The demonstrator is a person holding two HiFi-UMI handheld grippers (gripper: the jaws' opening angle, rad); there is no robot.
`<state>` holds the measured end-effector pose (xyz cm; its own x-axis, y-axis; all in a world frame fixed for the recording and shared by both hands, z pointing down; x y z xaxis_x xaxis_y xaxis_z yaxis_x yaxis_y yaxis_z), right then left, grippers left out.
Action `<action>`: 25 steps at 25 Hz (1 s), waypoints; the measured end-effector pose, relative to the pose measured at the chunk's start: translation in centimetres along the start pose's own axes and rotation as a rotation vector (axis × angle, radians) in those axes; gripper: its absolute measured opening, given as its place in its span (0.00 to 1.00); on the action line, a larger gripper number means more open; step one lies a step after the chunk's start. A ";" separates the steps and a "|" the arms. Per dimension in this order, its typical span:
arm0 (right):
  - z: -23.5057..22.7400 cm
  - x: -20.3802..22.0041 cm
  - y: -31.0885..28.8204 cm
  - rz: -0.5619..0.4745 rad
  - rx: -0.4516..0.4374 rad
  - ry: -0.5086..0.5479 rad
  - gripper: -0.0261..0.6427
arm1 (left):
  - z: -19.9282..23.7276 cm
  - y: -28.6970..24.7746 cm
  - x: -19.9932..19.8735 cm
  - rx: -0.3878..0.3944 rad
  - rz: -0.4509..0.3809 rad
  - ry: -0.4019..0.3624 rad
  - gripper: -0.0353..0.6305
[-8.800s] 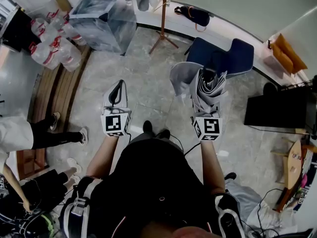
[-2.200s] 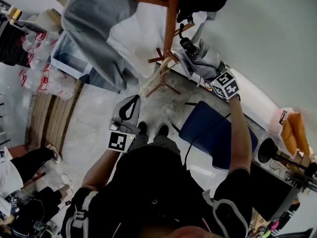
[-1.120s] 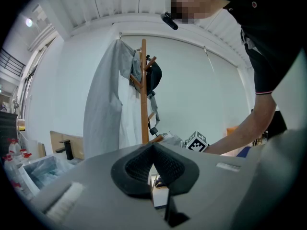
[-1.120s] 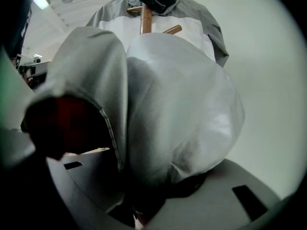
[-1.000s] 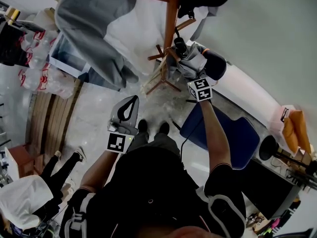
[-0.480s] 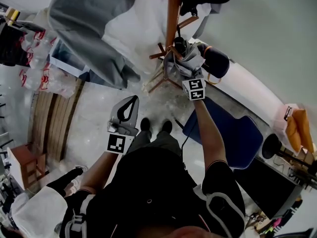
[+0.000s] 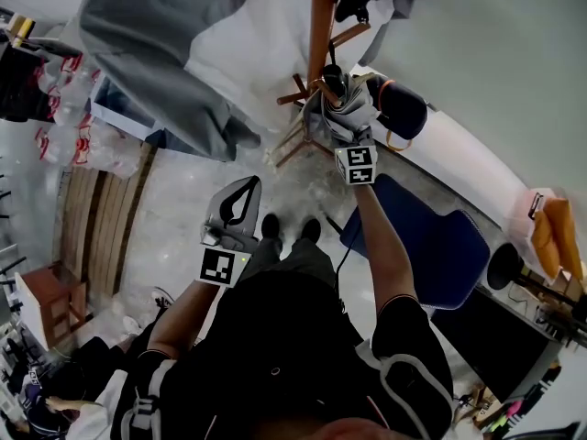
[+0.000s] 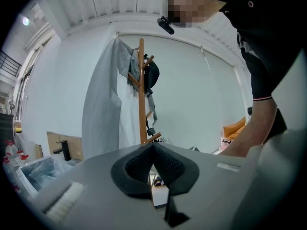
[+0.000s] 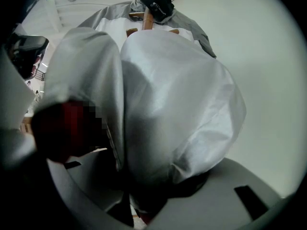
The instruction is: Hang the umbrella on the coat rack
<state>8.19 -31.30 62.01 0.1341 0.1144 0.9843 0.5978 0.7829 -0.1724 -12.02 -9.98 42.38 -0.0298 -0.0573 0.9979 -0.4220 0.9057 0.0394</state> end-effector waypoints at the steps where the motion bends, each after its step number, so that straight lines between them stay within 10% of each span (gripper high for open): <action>1: 0.0 0.1 0.0 0.000 0.003 -0.003 0.28 | -0.1 0.0 0.0 0.004 0.000 0.001 0.05; 25: 0.5 2.6 0.0 0.054 0.037 -0.060 0.33 | -1.3 0.1 0.1 0.047 -0.008 0.006 0.05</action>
<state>8.13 -30.64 64.61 0.1169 0.1929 0.9742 0.5615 0.7963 -0.2250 -10.89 -9.40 42.59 -0.0208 -0.0612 0.9979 -0.4646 0.8844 0.0446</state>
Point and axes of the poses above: the fingertips, and each gripper's own axes: y backward along the fingers, z to its left, x out of its underside, the point moved 7 cm from there along y, backward along the fingers, and after that the axes turned 8 degrees about -z, right-handed, at the moved point
